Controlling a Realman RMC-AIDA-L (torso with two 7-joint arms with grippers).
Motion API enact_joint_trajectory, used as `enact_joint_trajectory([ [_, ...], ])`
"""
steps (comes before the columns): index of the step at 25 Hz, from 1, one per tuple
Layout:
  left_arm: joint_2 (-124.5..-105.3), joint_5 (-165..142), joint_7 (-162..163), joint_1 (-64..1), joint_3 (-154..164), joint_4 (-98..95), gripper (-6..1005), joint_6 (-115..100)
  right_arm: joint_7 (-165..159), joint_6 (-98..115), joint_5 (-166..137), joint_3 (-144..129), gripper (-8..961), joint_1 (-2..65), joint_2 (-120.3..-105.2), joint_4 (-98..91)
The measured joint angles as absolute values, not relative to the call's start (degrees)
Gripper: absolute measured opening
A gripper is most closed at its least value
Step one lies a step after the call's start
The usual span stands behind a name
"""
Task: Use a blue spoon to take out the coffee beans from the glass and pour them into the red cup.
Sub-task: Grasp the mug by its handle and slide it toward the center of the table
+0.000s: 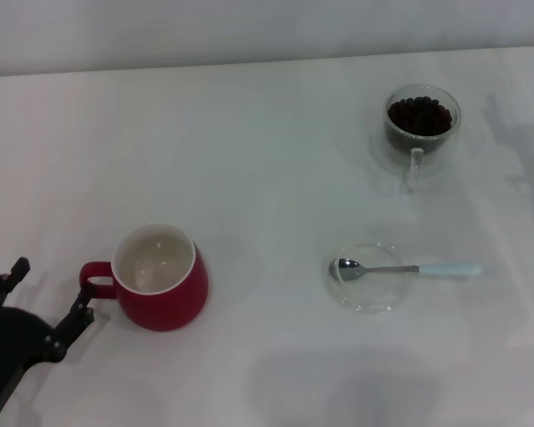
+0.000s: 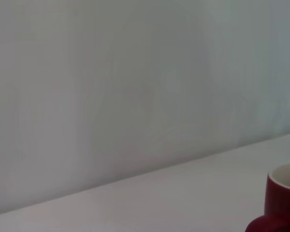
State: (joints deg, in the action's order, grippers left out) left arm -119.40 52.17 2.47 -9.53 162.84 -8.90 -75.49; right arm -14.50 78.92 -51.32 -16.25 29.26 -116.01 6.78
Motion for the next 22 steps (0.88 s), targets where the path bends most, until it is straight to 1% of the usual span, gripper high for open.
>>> enact_joint_trajectory([
  [5,-119.46,51.96,2.48,-11.26,162.86,-9.19,872,-73.38,-14.5,78.92,-51.16,-16.26,874,29.45,-116.01,6.77],
  [21,-119.59,51.44,2.41,-12.59,162.86,-9.25,805,-70.7,-14.5,78.86,-51.07,-16.26,874,29.7,-116.01,6.96],
  [22,-119.59,51.13,2.4,-12.65,162.86,-9.27,781,-70.59,-14.51,78.89,-51.12,-16.26,874,29.73,-116.01,6.99],
])
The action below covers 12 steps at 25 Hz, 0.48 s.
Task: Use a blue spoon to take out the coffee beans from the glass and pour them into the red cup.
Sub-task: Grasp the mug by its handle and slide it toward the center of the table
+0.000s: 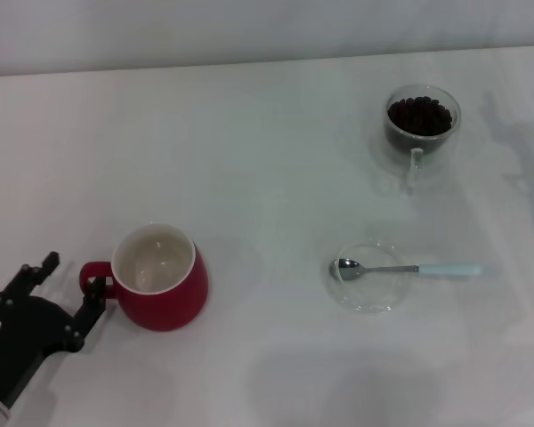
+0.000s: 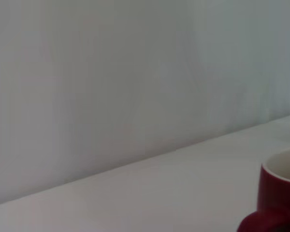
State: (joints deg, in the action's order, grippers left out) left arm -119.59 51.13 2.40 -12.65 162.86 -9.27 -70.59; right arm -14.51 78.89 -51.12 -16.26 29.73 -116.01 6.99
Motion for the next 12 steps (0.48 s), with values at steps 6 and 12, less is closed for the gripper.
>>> enact_joint_trajectory([
  [6,-119.64,49.55,2.37,-12.75,162.86,-9.32,638,-70.33,-15.39,79.01,-51.45,-16.33,874,29.6,-116.08,7.1],
  [12,-119.72,49.53,2.3,-12.55,162.86,-9.32,400,-70.31,-16.76,79.29,-51.51,-16.63,873,29.21,-116.06,7.08],
])
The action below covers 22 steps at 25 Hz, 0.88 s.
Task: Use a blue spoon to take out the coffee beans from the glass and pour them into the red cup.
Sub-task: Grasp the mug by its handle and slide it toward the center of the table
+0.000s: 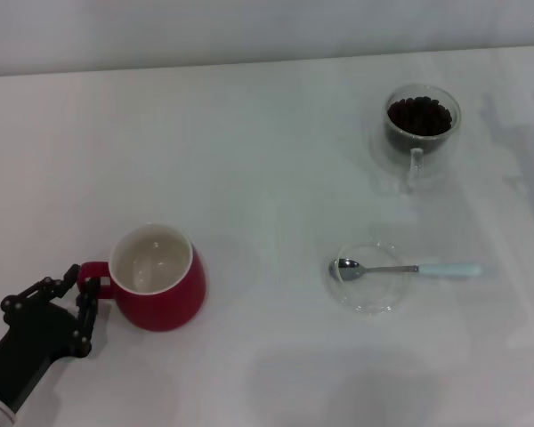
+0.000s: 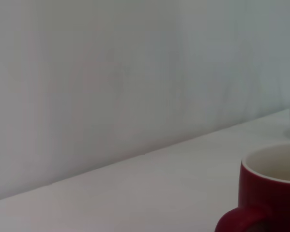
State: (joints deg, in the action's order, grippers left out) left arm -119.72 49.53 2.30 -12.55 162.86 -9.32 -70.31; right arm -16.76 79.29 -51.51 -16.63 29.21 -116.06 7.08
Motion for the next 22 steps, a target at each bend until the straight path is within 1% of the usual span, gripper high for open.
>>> enact_joint_trajectory([
  [1,-119.72,49.53,2.15,-12.52,162.86,-9.32,353,-70.31,-16.8,79.31,-51.51,-16.66,873,29.19,-116.05,7.07],
  [6,-119.7,49.6,0.05,-12.19,162.84,-9.94,217,-70.32,-16.8,79.34,-51.5,-16.76,873,29.18,-116.02,7.12],
  [11,-119.71,49.59,-0.62,-12.16,162.91,-10.28,125,-70.32,-16.79,79.36,-51.5,-16.83,873,29.18,-116.01,7.12],
  [22,-119.73,49.84,-1.49,-12.68,162.94,-11.22,119,-70.21,-16.79,79.37,-51.5,-16.67,873,29.17,-116.01,6.84],
])
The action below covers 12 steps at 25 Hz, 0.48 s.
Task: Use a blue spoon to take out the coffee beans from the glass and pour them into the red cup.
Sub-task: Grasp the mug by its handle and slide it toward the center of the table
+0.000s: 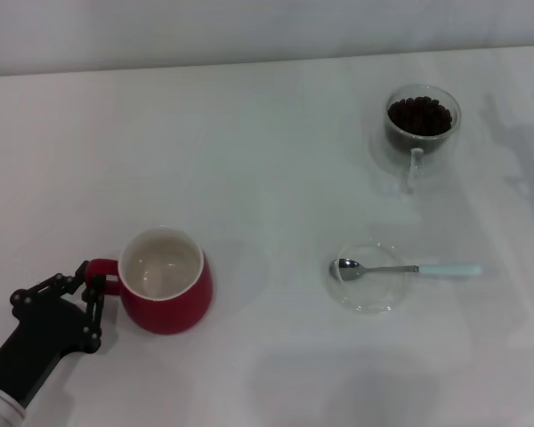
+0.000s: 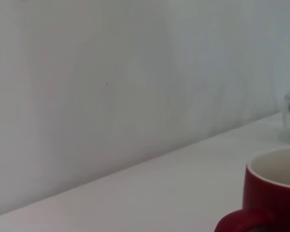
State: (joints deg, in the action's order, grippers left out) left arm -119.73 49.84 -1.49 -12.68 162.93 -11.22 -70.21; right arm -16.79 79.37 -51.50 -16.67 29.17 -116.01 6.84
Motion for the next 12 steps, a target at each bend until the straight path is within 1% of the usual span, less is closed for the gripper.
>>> enact_joint_trajectory([
  [12,-119.8,49.9,-1.62,-14.71,162.77,-13.56,111,-66.56,-16.78,78.93,-51.5,-16.5,873,29.35,-115.82,6.51],
])
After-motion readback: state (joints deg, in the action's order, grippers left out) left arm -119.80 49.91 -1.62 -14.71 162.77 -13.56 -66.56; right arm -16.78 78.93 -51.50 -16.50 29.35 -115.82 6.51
